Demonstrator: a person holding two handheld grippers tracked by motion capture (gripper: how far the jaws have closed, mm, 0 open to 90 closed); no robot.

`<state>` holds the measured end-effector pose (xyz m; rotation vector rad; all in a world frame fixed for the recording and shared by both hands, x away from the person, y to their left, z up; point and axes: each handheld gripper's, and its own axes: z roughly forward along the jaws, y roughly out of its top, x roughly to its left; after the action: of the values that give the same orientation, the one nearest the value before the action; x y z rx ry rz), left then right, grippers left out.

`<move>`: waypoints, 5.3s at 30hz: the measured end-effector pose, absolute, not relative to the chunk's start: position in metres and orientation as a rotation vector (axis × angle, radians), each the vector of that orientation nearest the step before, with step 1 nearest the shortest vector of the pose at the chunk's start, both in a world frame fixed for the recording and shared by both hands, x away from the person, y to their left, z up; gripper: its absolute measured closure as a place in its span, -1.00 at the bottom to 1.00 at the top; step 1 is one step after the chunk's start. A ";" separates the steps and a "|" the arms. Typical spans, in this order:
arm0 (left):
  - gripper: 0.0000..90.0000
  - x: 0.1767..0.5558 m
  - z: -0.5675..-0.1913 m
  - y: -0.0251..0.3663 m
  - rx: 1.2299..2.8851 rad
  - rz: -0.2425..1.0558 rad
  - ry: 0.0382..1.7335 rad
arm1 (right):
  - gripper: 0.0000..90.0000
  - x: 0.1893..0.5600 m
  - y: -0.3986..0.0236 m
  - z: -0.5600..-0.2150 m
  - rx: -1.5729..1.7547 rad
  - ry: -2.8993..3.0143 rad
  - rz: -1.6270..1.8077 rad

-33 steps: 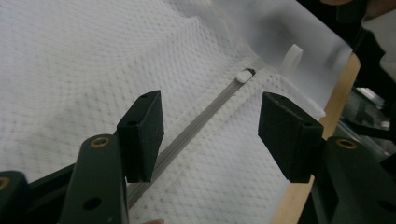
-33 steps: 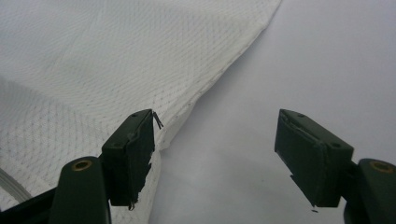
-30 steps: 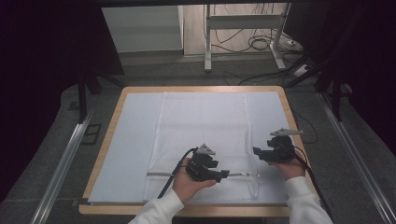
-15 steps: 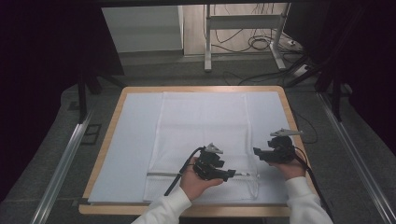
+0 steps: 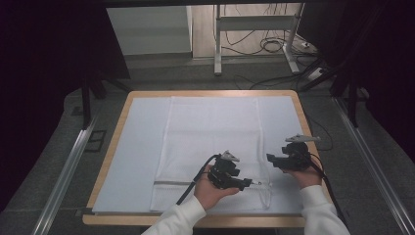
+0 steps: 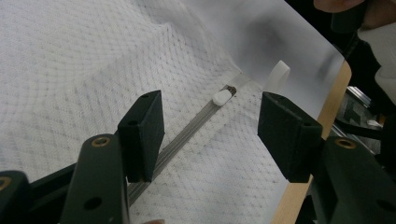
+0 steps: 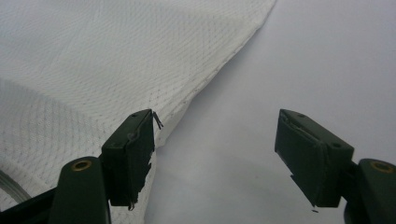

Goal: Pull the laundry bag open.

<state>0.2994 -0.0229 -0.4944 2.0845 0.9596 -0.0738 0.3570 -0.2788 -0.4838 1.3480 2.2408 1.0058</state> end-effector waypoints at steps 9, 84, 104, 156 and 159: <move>-0.08 0.304 -0.501 -0.033 2.111 -0.088 0.971 | -0.37 0.358 -0.278 -0.485 1.349 2.247 1.000; 0.52 0.319 -0.524 -0.067 2.121 -0.337 1.003 | -0.38 0.359 -0.281 -0.485 1.369 2.216 0.946; 0.77 0.317 -0.524 -0.073 2.149 -0.265 0.976 | -0.38 0.359 -0.280 -0.486 1.360 2.221 0.934; 0.87 0.321 -0.523 -0.071 2.183 -0.253 0.934 | -0.38 0.358 -0.281 -0.485 1.367 2.227 0.939; 0.90 0.320 -0.523 -0.071 2.182 -0.255 0.928 | -0.38 0.358 -0.281 -0.485 1.366 2.227 0.938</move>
<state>0.3204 -0.0710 -0.5231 2.1820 0.9283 -0.2553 0.3583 -0.2809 -0.4850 1.3658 2.2267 0.9381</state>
